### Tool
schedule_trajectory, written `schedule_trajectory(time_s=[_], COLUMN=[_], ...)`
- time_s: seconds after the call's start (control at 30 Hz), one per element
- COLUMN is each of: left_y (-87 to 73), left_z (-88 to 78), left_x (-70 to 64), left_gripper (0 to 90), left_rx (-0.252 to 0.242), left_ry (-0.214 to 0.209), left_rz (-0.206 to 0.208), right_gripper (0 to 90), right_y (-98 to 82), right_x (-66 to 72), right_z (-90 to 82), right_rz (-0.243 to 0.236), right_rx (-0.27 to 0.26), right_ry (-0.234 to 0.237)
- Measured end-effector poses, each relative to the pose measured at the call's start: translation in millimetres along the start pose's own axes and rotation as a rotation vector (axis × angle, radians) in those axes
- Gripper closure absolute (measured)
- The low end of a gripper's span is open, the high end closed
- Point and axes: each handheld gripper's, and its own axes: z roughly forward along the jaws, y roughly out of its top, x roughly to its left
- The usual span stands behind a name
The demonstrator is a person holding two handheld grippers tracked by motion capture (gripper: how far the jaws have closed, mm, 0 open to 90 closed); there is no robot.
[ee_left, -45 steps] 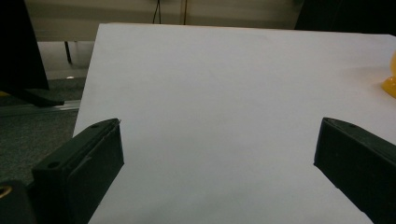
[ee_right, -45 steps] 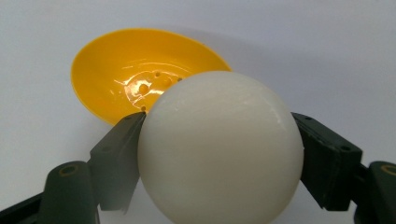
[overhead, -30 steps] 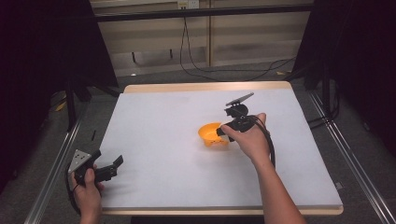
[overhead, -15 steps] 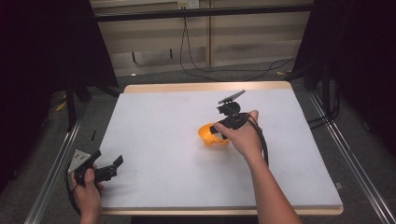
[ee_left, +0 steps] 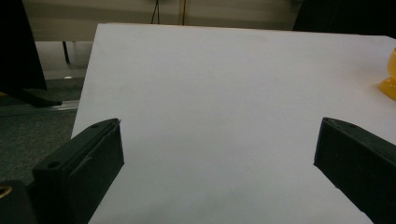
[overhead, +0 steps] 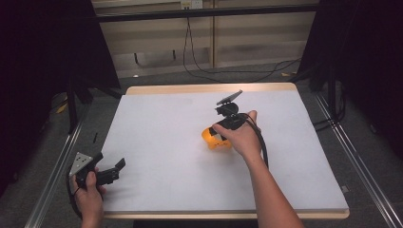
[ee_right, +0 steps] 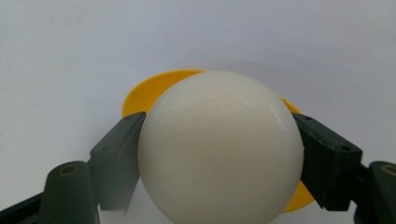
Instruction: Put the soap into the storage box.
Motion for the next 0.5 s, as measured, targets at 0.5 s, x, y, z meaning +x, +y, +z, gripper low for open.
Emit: schedule_trajectory(time_s=[0.5], left_y=[0.0], left_z=[0.0], left_x=[-0.1], left_gripper=[1.3], left_rx=[0.000], left_ry=[-0.001], left_rz=[0.002], right_gripper=[23.3], right_y=[-0.7], right_x=[-4.0], right_z=[15.8], right_rz=[0.021], right_rx=[0.029], right_ry=[-0.009])
